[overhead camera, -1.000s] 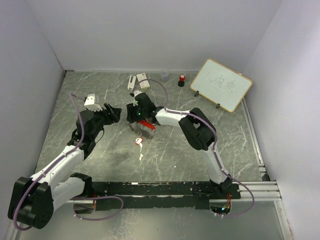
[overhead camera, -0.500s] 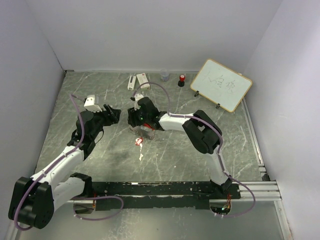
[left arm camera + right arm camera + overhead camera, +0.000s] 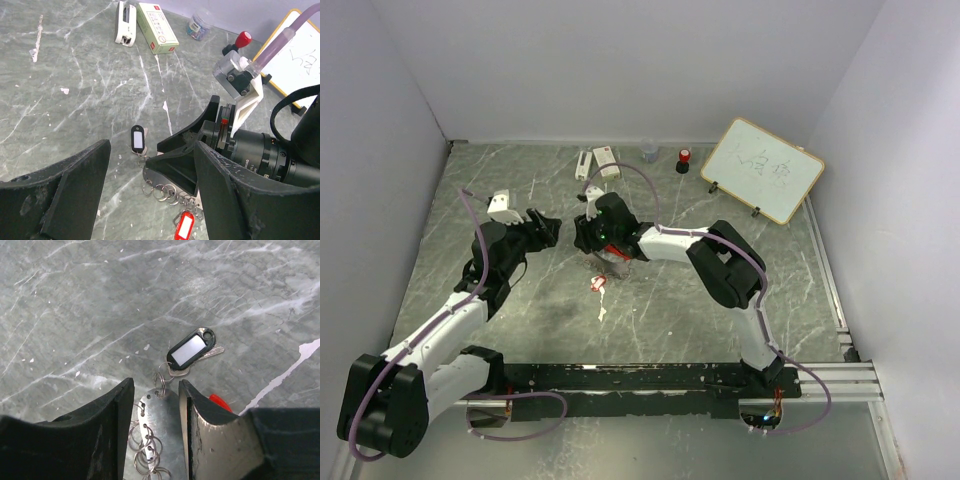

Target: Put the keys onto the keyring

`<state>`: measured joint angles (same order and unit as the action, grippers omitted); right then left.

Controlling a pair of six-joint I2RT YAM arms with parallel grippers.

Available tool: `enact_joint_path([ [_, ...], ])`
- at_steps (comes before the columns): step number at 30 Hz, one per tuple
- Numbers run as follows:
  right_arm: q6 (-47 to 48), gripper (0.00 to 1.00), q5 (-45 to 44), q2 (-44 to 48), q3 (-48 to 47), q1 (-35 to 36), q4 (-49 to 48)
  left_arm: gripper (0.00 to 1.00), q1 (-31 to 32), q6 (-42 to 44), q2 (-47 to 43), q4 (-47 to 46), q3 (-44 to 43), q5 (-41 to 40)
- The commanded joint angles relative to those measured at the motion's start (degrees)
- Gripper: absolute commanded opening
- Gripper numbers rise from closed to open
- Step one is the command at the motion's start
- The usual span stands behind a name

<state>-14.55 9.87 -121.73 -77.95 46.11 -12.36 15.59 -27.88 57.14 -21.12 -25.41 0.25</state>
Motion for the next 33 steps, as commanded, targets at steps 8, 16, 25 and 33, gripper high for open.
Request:
enact_joint_path([
  [8, 1.10, 0.41, 1.90, -1.32, -1.28, -0.07, 0.54, 0.78, -0.91, 0.52, -0.19, -0.77, 0.56, 1.19],
  [16, 1.19, 0.40, 2.30, -2.62, -1.80, -0.14, 0.82, 0.78, -1.00, 0.54, -0.10, -0.87, 0.63, 1.41],
  [25, 1.26, 0.38, 2.36, -3.16, -1.94, -0.06, 0.80, 0.78, -1.09, 0.56, 0.29, -1.03, 0.63, 1.42],
  [33, 1.04, 0.42, 1.10, -2.26, -1.06, -0.20, 1.46, 0.78, -1.18, 0.57, 0.81, -1.33, 0.64, 1.57],
])
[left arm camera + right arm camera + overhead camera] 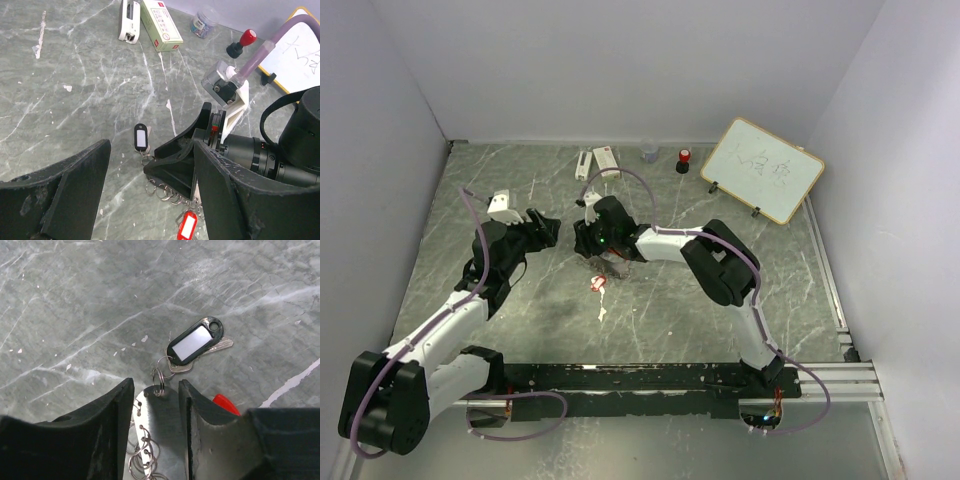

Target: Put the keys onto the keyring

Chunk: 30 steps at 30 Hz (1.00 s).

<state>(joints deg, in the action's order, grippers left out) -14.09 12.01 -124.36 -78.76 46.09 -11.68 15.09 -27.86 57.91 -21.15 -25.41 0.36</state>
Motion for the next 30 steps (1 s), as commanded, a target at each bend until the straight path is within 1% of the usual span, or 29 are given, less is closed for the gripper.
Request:
enact_joint_path([
  [1, 0.62, 0.45, -1.40, 0.59, 0.01, -0.17, 1.00, 0.78, -0.68, 0.53, 0.07, -1.34, 0.63, 1.47],
  [4, 0.28, 0.50, -2.30, 2.48, 3.29, -0.19, -0.53, 0.78, -0.75, 0.61, 0.22, -1.42, 0.63, 1.51],
  [6, -0.32, 0.52, -2.87, 4.77, 6.44, -0.12, -2.88, 0.78, -0.77, 0.61, 0.41, -1.70, 0.74, 1.56],
  [8, -0.58, 0.54, -3.48, 5.82, 7.73, -0.16, -2.87, 0.78, -0.77, 0.61, 0.72, -1.89, 0.67, 1.69],
  [11, -1.04, 0.54, -4.56, 7.17, 9.36, -0.13, -2.08, 0.78, -0.77, 0.53, 1.08, -2.05, 0.67, 1.94],
  [15, -1.79, 0.56, -5.17, 11.26, 13.84, -0.29, -4.44, 0.78, -0.85, 0.46, 1.14, -2.16, 0.79, 2.01],
  [20, -2.28, 0.57, -7.02, 13.57, 15.43, -1.23, -1.63, 0.77, -0.86, 0.30, 1.38, -2.47, 0.91, 2.28],
  [25, -2.05, 0.57, -6.24, 19.53, 20.01, -2.01, -5.50, 0.77, -0.85, 0.02, 2.38, -3.84, 1.61, 3.13],
  [30, -0.76, 0.56, -6.33, 22.36, 19.11, -1.99, -3.14, 0.74, -0.85, -0.16, 5.11, -4.99, 1.50, 4.81],
])
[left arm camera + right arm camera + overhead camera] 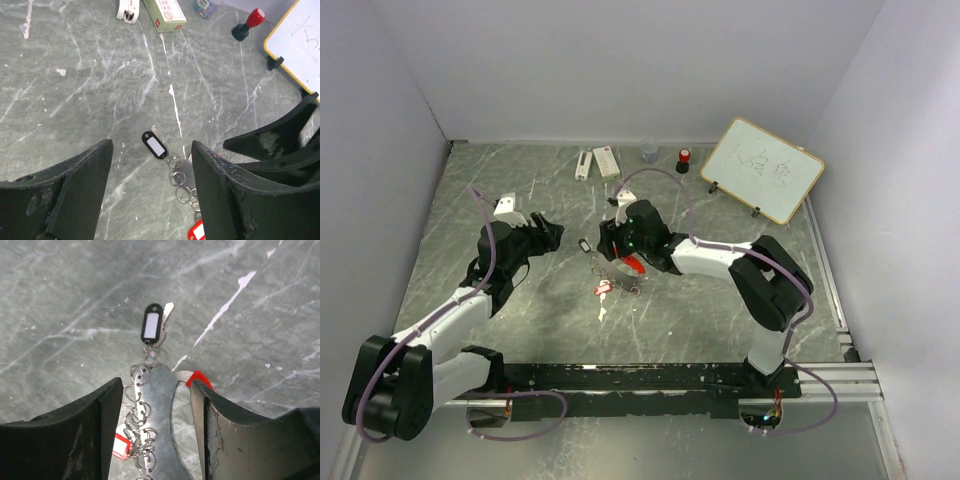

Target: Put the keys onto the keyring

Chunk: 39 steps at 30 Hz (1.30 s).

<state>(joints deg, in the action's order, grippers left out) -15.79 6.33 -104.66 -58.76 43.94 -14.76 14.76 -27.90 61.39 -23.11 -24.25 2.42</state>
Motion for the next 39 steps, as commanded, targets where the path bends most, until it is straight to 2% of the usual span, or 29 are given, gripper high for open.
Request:
enact_joint_path([
  [1, 1.28, 0.56, -0.29, 2.70, -0.79, 0.10, -0.15, 0.74, -0.53, -0.13, 1.97, -3.26, 0.39, 2.96],
  [6, 2.42, 0.51, 3.25, -0.11, -2.39, 0.05, -0.52, 0.73, -0.53, -0.50, 3.30, -4.38, 0.67, 3.80],
  [15, 1.96, 0.50, 7.31, -7.66, -7.09, 0.00, -1.26, 0.74, -0.69, 0.39, 4.99, -3.40, -0.28, 4.35],
  [29, 4.55, 0.54, 3.31, -16.37, -16.30, 0.33, 3.34, 0.73, -1.18, 0.72, 6.14, -1.44, -2.45, 5.46],
  [39, 7.53, 0.54, -2.02, -19.80, -19.56, 3.20, 6.67, 0.74, -1.96, 1.18, 4.91, 0.33, -4.16, 5.24],
])
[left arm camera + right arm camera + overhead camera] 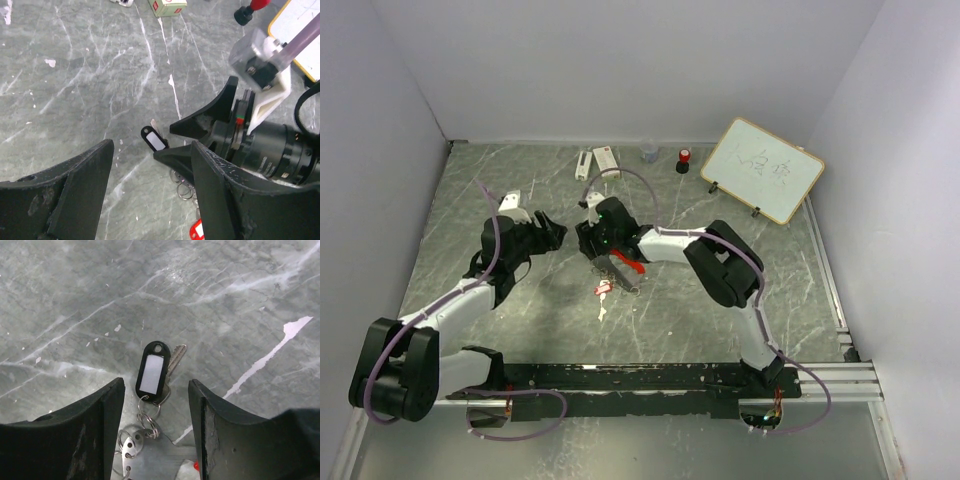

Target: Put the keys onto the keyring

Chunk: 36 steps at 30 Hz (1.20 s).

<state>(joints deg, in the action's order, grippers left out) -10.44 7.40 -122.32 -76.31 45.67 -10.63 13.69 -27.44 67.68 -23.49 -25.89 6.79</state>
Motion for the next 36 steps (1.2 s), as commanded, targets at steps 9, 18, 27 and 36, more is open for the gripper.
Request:
enact_joint_path([
  [9, 4.87, 0.53, -13.13, -5.42, -5.90, 5.55, 8.78, 0.75, -2.38, 1.41, -5.18, 3.62, -3.20, 0.33],
  [18, 3.94, 0.25, -17.85, -5.70, -4.80, 6.19, 11.19, 0.75, -3.74, 1.60, -6.39, 4.54, -2.86, 0.76],
  [27, 5.04, 0.20, -18.73, -1.81, -1.90, 6.25, 6.78, 0.74, -4.10, 1.86, -6.32, 3.24, -2.14, 1.31],
  [36, 6.39, 0.20, -16.21, 10.10, 8.58, 6.20, -5.75, 0.75, -4.11, 1.16, -4.77, -6.21, 0.53, 8.58],
])
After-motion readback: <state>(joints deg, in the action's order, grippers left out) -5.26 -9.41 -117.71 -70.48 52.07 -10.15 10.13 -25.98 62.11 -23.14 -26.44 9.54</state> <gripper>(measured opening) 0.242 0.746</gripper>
